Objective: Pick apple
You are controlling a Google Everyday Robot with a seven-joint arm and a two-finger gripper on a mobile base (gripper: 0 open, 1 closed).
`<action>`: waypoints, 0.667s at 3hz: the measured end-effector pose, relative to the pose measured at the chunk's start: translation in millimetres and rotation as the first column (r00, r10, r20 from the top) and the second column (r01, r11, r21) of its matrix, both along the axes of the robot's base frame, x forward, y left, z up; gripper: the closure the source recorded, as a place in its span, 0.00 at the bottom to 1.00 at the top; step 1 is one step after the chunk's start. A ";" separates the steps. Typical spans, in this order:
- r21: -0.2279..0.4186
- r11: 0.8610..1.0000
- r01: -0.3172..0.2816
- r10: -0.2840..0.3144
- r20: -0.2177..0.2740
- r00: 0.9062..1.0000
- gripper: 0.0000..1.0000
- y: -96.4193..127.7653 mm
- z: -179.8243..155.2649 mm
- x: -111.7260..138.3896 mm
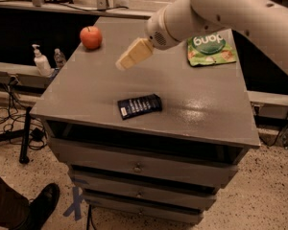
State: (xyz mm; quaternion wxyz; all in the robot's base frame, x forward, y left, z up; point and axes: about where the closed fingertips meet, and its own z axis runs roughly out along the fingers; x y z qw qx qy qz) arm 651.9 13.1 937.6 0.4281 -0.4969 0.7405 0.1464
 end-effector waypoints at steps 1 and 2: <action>0.059 0.998 0.035 -0.036 0.015 0.999 0.00 22.5 -10.4 49.5; 0.124 0.990 0.068 -0.070 0.007 0.998 0.00 48.4 -23.4 93.5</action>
Offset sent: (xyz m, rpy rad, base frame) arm 0.1515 0.0785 -0.0392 0.2147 -0.0035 -0.1212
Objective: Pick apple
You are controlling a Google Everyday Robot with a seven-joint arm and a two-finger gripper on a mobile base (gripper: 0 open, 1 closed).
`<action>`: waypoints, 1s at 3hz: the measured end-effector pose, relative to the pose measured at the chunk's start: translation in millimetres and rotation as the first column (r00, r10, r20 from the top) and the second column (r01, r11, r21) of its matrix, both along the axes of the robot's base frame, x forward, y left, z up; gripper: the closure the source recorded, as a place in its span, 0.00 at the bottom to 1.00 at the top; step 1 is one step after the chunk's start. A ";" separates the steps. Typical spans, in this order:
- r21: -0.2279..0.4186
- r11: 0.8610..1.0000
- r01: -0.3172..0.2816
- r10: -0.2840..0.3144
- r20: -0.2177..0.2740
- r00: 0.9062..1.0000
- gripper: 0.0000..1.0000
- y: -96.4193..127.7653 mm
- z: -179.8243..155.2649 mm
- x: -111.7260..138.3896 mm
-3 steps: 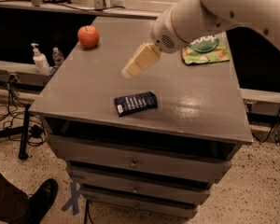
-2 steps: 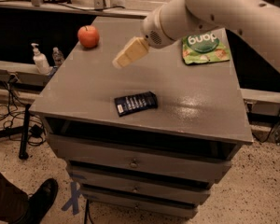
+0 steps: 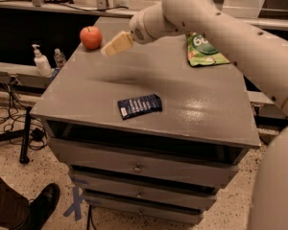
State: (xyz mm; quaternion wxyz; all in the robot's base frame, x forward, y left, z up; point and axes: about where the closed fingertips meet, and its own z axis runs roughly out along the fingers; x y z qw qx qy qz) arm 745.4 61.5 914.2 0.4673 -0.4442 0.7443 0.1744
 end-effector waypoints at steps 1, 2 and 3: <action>0.052 0.998 0.035 -0.035 -0.010 0.999 0.00 24.5 -13.7 35.2; 0.102 0.993 0.057 -0.054 -0.027 0.998 0.00 50.5 -26.4 60.1; 0.141 0.988 0.058 -0.054 -0.035 0.998 0.00 75.7 -33.5 78.6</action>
Offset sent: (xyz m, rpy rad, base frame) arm 0.0925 0.0767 -0.0390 0.1708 0.0396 -0.0908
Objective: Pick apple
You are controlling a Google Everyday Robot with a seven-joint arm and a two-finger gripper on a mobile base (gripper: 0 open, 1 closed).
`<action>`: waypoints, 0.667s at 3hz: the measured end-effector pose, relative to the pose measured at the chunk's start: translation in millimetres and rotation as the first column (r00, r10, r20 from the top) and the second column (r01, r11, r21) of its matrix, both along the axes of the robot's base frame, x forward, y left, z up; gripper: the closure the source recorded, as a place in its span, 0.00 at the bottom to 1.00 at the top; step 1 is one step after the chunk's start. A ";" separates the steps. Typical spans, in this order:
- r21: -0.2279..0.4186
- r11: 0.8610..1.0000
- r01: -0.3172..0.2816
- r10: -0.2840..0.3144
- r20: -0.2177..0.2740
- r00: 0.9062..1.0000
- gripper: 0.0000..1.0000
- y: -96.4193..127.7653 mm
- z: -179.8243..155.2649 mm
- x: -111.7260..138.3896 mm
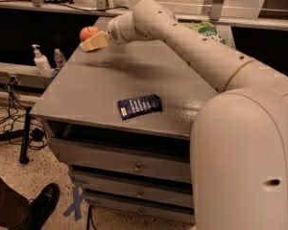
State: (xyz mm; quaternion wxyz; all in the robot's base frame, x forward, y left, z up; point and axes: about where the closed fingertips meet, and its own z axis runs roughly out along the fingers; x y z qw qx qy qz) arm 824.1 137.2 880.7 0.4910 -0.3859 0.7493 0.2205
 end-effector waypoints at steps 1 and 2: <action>0.022 1.000 -0.004 0.004 -0.006 1.000 0.00 20.8 -8.0 15.6; 0.031 0.999 -0.013 0.014 -0.012 1.000 0.00 37.6 -15.7 24.9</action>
Offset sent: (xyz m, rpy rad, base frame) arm 0.0383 0.0529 -0.0207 0.0421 0.0142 0.0178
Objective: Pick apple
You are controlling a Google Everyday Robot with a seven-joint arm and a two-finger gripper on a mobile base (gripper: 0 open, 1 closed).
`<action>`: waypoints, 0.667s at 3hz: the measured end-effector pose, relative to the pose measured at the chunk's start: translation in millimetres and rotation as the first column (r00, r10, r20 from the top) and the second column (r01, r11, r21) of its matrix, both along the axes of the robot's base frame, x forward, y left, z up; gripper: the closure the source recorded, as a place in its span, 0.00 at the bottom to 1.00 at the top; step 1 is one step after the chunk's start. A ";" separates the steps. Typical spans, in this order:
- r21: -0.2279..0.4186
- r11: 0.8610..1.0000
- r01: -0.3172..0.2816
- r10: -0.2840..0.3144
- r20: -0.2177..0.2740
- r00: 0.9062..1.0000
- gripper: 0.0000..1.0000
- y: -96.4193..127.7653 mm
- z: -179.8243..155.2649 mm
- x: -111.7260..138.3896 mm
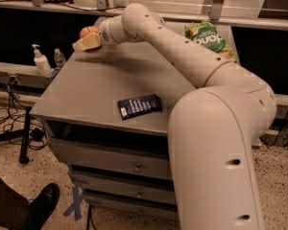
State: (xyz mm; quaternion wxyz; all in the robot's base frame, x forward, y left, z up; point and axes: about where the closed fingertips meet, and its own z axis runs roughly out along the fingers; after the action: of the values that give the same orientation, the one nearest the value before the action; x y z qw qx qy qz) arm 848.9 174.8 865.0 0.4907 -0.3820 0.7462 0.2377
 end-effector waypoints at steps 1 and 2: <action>0.007 1.000 -0.003 0.003 -0.010 1.000 0.15 12.0 -7.5 5.7; 0.011 1.000 -0.002 0.002 -0.008 1.000 0.38 18.6 -8.6 9.0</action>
Offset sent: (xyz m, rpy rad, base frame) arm 0.0147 0.0204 -0.0046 0.0177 -0.0012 -0.0075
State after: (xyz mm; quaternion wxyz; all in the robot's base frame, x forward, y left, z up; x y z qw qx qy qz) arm 857.9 193.4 856.4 0.4896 -0.3789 0.7465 0.2438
